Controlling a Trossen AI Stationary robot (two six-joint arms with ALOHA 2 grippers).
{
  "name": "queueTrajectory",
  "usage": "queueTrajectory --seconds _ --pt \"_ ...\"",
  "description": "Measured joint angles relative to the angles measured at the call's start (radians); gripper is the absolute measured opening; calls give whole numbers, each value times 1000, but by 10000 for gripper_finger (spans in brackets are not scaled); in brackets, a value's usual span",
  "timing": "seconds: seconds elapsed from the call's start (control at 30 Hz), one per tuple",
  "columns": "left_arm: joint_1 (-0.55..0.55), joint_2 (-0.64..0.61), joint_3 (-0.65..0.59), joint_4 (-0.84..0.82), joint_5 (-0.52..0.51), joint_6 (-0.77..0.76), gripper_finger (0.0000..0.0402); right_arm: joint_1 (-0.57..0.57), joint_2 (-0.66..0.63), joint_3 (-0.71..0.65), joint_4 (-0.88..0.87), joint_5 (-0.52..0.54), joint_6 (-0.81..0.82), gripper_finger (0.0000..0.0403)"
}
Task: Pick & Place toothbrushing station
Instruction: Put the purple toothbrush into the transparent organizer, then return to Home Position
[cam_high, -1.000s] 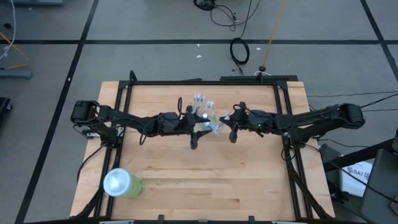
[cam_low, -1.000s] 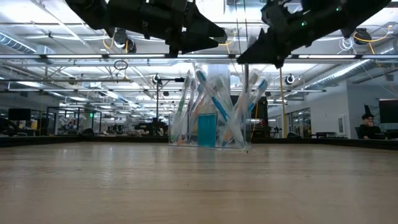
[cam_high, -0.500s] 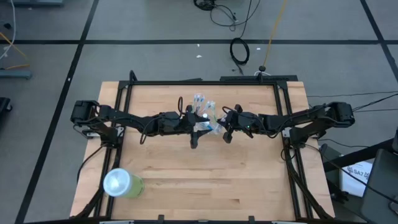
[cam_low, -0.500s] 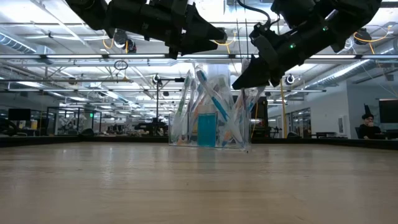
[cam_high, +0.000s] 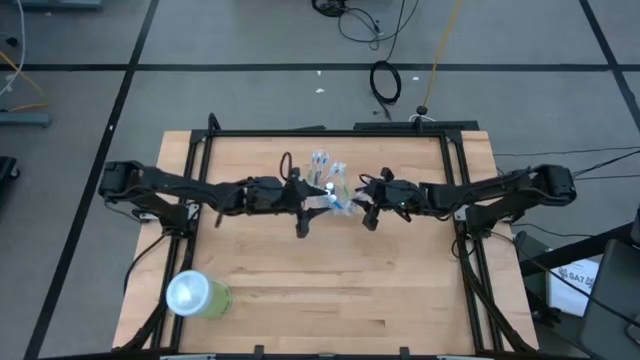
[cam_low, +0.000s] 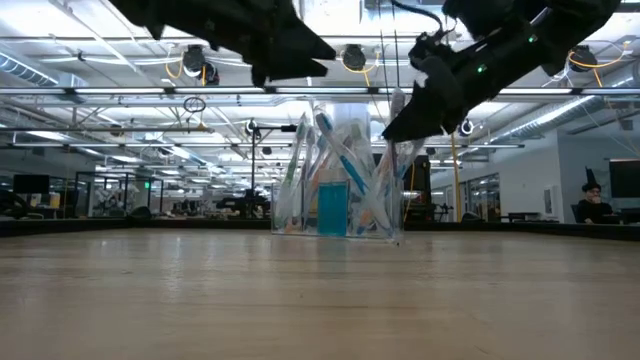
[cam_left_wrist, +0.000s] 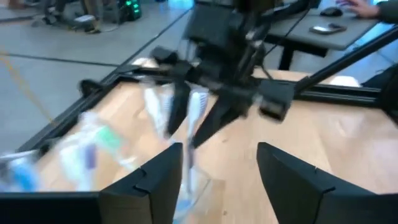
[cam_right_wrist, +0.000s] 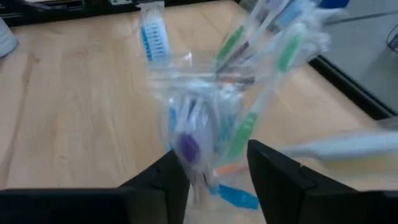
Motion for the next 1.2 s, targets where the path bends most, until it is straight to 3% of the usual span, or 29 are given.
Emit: queueTrajectory --seconds 0.3,0.53,0.7,0.8,0.97,1.2 --pt "0 -273 0 -332 -129 76 103 0 -342 0 -218 0 -75 167" --pt "5 -471 0 -487 -144 89 12 0 -590 0 -293 -11 -133 105" --pt "6 -593 0 -558 -140 97 12 0 -701 0 -316 -218 -192 14" --pt "6 -650 -5 -575 -78 130 6 0 -737 -2 -309 -308 -210 11" --pt "22 -745 -79 -561 -46 151 11 0 -793 -64 -301 -310 -203 2" --pt "60 -917 -284 -442 -24 131 4 0 -910 -210 -229 -315 -158 1"
